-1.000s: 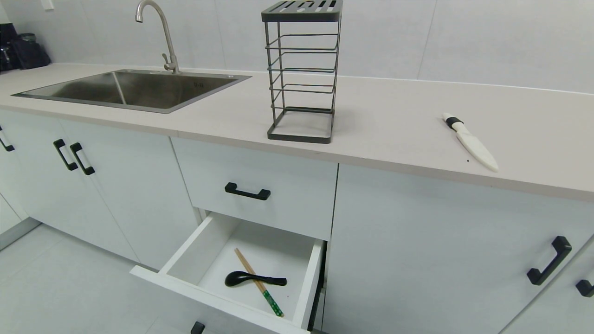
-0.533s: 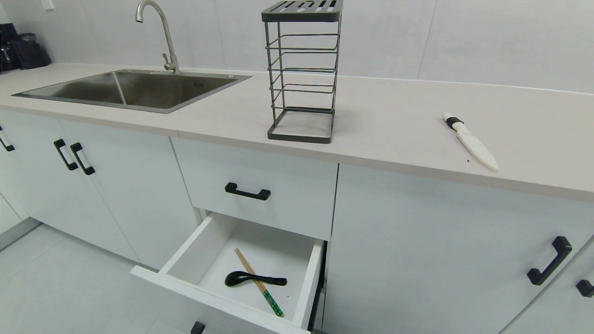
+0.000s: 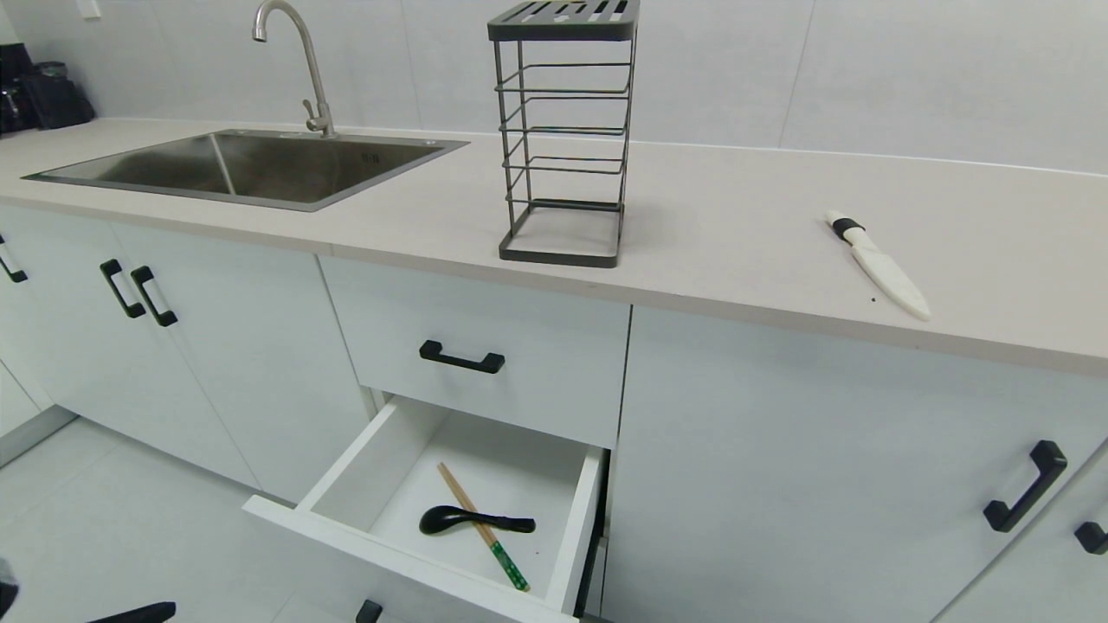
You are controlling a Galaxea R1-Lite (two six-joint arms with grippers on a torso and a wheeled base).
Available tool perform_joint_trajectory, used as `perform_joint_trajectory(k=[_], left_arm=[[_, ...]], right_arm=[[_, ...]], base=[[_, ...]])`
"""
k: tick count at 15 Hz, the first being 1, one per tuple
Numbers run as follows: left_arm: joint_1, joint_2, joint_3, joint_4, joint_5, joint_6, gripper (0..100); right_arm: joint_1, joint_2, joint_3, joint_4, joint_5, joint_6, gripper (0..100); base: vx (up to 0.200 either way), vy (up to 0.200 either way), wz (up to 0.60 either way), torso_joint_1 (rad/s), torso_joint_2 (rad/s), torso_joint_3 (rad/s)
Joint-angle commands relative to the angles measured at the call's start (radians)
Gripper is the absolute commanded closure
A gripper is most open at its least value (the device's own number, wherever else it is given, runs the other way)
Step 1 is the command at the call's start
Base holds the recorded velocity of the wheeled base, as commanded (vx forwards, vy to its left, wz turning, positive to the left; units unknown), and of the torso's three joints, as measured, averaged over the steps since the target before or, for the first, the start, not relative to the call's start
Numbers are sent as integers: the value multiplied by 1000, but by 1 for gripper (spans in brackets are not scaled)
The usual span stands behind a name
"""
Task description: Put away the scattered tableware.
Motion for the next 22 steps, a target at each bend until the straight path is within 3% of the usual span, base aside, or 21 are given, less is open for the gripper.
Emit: perform_joint_trajectory(k=[1, 3, 9, 13, 14, 15, 16, 22], left_arm=[[-31, 185, 5, -7, 5, 57, 0], [-70, 206, 17, -4, 28, 93, 0], [-172, 357, 17, -21, 23, 94, 0], [-182, 548, 34, -213, 23, 97, 0], [-189, 622, 66, -293, 22, 100, 0], [-190, 625, 67, -296, 23, 100, 0], [-218, 708, 110, -385, 28, 100, 0], [-274, 869, 113, -527, 74, 99, 0]], right_arm=[[0, 3, 0, 0, 1, 0, 0], [0, 3, 0, 0, 1, 0, 0], [2, 3, 0, 0, 1, 0, 0], [0, 3, 0, 0, 1, 0, 0], [0, 3, 0, 0, 1, 0, 0], [0, 3, 0, 0, 1, 0, 0], [0, 3, 0, 0, 1, 0, 0], [0, 3, 0, 0, 1, 0, 0]], base=[[0, 0, 0, 0, 0, 0], [0, 0, 0, 0, 0, 0], [0, 0, 0, 0, 0, 0], [0, 0, 0, 0, 0, 0], [0, 0, 0, 0, 0, 0], [0, 0, 0, 0, 0, 0], [0, 0, 0, 0, 0, 0], [0, 0, 0, 0, 0, 0]])
